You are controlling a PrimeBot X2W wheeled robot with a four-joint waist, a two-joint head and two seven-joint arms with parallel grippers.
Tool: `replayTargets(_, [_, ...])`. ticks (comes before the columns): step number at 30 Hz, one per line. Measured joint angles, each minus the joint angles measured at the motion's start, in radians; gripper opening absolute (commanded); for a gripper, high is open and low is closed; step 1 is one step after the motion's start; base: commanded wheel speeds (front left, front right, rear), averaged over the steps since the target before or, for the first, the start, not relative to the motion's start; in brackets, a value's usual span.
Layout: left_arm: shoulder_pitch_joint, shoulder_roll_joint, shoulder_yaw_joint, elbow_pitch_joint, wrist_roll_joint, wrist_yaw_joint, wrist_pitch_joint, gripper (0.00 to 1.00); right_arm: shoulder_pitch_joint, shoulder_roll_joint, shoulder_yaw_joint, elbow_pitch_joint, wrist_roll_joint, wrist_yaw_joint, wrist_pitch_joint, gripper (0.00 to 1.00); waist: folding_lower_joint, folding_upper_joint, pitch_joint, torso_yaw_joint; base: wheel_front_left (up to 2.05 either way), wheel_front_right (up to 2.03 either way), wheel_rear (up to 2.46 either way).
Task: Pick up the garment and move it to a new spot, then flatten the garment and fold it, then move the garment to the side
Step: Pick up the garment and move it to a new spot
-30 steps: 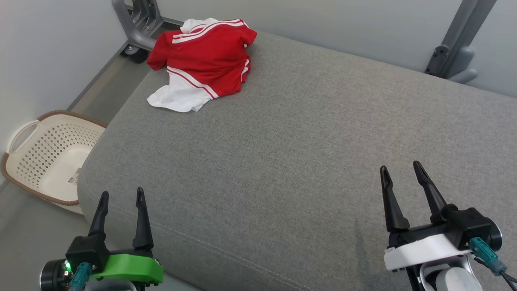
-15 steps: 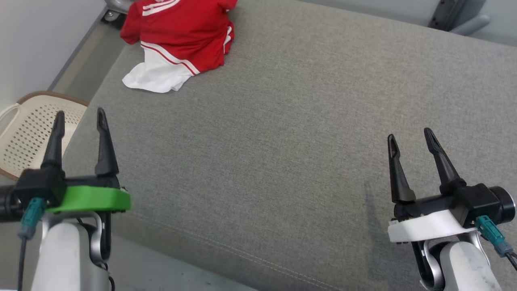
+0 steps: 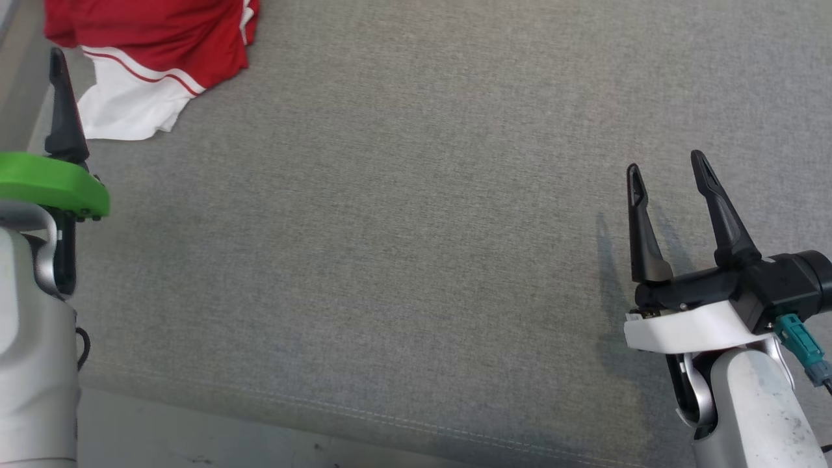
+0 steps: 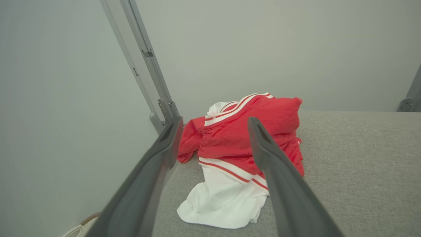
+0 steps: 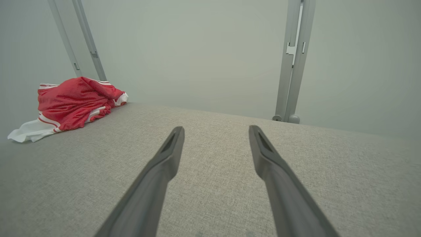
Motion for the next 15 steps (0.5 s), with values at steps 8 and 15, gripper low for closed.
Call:
replayTargets(8, [-0.151,0.071,-0.021,0.196,-0.067,-0.005,0.018,1.0,-0.012,0.0,-0.011,-0.022,-0.009,0.0,0.0,1.0,0.0,0.0,0.093,-0.077,0.0,0.0,0.0])
replayTargets(15, [-0.245,0.102,-0.096,0.283,-0.064,-0.006,0.003,1.0,-0.022,0.0,-0.011,-0.039,-0.01,0.0,0.0,1.0,0.0001,0.0,0.172,-0.121,0.0,0.0,0.0])
